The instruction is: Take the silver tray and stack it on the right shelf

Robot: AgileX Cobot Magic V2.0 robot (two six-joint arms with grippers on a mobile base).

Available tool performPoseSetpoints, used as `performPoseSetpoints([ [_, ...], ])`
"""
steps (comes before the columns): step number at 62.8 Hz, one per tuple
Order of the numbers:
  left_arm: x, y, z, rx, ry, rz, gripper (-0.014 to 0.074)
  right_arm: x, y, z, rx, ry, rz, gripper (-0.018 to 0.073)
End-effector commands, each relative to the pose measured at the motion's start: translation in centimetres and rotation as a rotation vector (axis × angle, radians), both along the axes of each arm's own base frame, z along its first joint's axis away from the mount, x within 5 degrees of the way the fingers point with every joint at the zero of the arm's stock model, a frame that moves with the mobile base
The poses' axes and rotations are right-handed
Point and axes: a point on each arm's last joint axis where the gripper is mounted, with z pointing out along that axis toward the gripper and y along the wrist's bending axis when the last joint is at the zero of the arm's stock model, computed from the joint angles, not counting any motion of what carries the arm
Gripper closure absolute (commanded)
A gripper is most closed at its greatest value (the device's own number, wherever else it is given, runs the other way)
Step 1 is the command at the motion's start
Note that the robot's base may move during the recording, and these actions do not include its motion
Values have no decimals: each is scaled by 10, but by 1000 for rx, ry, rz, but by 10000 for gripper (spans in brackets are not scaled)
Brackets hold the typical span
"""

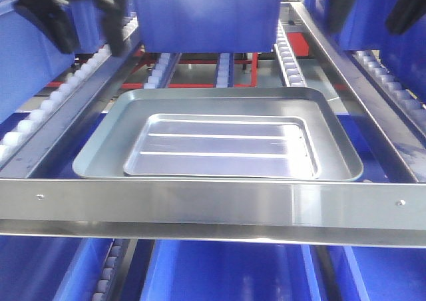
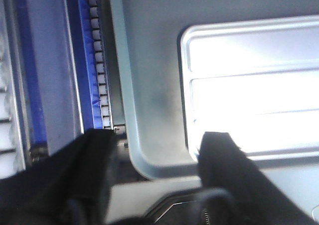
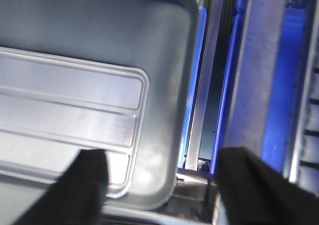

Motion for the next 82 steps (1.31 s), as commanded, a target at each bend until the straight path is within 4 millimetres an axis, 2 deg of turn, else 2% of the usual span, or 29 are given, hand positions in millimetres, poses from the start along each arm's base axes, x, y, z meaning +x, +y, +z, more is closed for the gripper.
performPoseSetpoints([
  [1, -22, 12, 29, -71, -119, -18, 487, -18, -7, 21, -5, -103, 23, 223],
  [8, -43, 22, 28, -125, -176, -34, 648, -31, -11, 6, -24, -96, 49, 449],
  [11, -54, 27, 27, -150, -203, -41, 708, -38, -12, -3, -30, -87, 55, 519],
  [23, -95, 48, 13, -232, -299, -66, 688, -63, -19, -34, -24, -96, 70, 501],
  [37, -151, 79, -6, -313, -442, -97, 688, -101, -29, -51, 1, -194, 91, 501],
  [47, -189, 103, -10, -329, -524, -105, 688, -138, -40, -48, 27, -299, 93, 501],
  [65, -246, 138, 14, -432, -732, -96, 688, -215, -63, -20, 72, -631, 107, 501],
  [75, -266, 151, 18, -467, -795, -90, 688, -254, -75, -4, 119, -831, 96, 501],
  [82, -270, 152, 19, -486, -807, -90, 688, -265, -78, -2, 130, -877, 92, 501],
])
